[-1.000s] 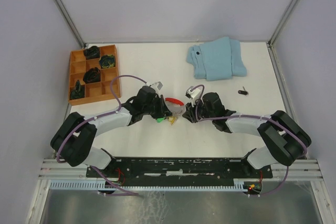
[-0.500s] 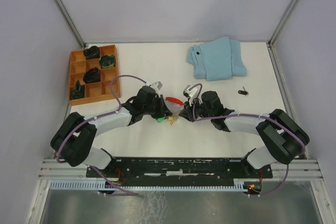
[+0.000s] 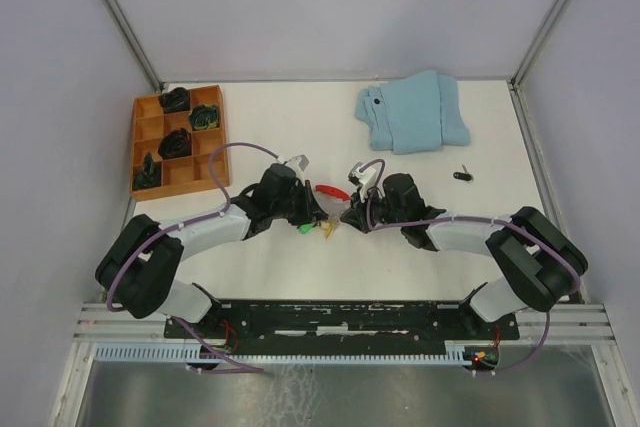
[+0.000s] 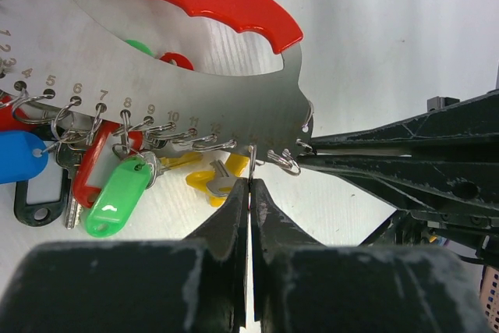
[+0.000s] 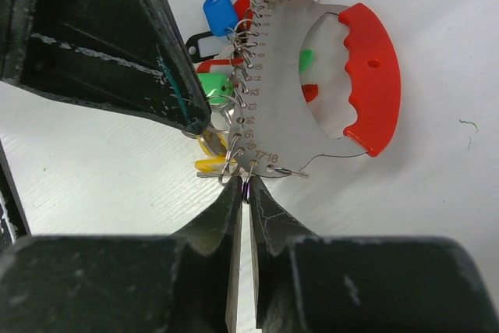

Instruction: Put the keys on the keyring

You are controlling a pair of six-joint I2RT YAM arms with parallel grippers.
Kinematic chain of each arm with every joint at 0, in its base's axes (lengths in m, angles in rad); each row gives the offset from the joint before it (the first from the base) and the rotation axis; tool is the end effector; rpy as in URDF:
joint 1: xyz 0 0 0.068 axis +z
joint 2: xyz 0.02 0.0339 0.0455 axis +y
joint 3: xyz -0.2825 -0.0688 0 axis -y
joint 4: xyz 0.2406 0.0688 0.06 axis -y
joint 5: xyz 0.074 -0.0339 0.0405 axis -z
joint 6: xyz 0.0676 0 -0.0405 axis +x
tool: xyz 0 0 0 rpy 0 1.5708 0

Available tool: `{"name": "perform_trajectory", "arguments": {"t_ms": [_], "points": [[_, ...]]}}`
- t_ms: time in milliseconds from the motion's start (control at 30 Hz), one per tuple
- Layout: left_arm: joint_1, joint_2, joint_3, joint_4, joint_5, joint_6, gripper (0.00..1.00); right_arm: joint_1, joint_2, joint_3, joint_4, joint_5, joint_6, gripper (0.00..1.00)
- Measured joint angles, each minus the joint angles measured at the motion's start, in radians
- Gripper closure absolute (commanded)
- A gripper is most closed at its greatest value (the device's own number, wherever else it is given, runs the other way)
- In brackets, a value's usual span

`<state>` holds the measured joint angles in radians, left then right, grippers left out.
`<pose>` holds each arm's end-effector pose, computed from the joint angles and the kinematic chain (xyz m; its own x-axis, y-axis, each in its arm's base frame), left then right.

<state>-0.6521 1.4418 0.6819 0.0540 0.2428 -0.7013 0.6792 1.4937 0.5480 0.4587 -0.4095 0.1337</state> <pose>0.2331 -0.1984 0.1808 -0.8678 -0.1254 -0.4808 0.2285 0.7586 -0.6102 0.2227 0.2143 0.1715 -0.4742 -0.2257 -0.8510 -0.7939 0.5275 0.3025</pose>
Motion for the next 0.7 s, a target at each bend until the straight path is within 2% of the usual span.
{"name": "perform_trajectory", "arguments": {"t_ms": [300, 700], "points": [[0.0, -0.009, 0.0, 0.0, -0.005, 0.0, 0.97, 0.0, 0.011, 0.002, 0.004, 0.048, 0.0, 0.99], [0.0, -0.063, 0.0, -0.002, -0.018, 0.0, 0.97, 0.001, -0.077, 0.051, -0.088, 0.044, -0.027, 0.99]]}}
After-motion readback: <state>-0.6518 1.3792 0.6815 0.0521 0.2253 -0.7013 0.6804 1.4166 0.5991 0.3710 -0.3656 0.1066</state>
